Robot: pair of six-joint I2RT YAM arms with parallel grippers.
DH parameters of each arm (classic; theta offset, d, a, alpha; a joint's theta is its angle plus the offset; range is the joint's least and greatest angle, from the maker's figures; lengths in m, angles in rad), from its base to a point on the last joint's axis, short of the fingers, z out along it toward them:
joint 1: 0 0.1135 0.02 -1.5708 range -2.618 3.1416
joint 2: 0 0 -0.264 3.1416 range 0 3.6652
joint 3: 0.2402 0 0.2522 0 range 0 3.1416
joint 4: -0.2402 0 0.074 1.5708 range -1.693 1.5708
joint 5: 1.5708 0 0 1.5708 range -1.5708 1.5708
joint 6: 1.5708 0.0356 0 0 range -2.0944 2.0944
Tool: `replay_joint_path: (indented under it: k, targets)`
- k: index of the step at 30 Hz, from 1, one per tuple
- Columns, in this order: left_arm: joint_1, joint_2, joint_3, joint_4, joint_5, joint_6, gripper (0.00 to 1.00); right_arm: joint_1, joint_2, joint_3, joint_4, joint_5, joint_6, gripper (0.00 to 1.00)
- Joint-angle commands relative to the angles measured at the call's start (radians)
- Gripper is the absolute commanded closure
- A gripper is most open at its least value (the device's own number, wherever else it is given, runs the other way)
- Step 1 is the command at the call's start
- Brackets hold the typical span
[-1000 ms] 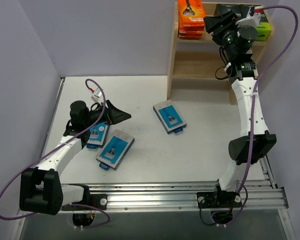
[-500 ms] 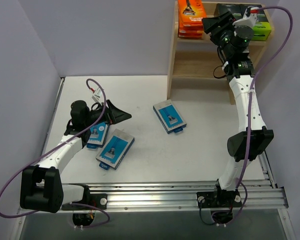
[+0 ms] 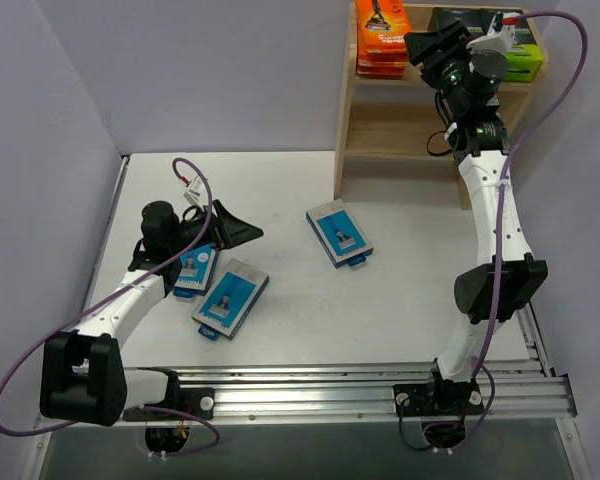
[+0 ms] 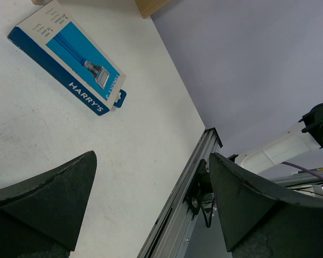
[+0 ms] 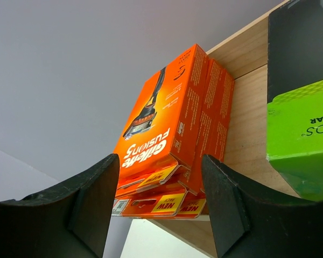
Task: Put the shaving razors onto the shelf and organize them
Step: Place the shaving razor onto shelf
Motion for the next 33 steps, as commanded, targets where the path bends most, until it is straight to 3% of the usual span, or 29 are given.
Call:
replay_joint_path:
  k: [1,33]
  targets:
    - [-0.003,-0.001,0.003,0.063,0.017,-0.004,0.06,0.012,0.012,0.045,0.081,-0.026,-0.009,0.43]
    - [-0.003,-0.006,0.001,0.072,0.02,-0.01,0.06,0.042,0.017,0.073,0.087,-0.045,-0.025,0.43]
